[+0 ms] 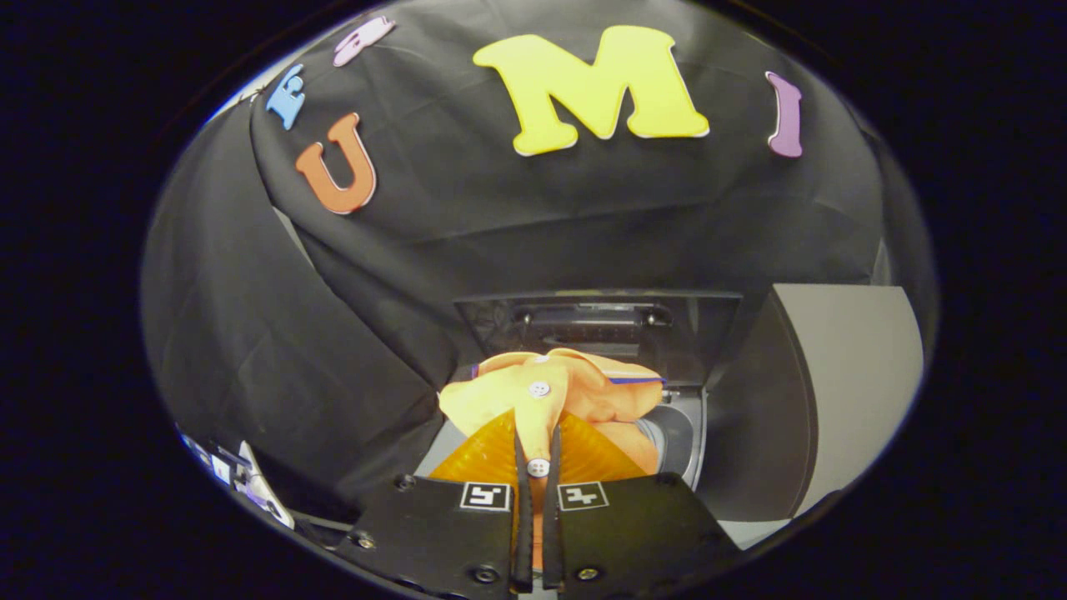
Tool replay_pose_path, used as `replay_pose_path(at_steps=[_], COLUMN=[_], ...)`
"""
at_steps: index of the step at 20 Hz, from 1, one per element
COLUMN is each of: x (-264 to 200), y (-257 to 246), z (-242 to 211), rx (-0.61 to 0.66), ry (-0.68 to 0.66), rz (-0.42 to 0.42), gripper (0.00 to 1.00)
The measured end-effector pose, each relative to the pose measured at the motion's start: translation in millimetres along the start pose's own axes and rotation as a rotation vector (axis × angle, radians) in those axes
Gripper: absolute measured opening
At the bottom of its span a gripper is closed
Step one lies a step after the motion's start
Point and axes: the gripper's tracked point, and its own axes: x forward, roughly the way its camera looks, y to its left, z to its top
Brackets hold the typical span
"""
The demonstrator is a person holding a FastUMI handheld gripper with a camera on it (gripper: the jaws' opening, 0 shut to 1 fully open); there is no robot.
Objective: Put the clothes into the washing machine and then close the washing machine lid.
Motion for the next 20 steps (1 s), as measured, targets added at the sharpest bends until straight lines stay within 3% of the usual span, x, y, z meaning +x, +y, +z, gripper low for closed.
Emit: replay_pose_path(at_steps=[13, 20], x=[113, 138], y=[-37, -45], z=[-41, -57], rx=[0.008, -0.02], ry=[0.192, 0.303], rz=[-0.066, -0.097], gripper=[0.08, 0.08])
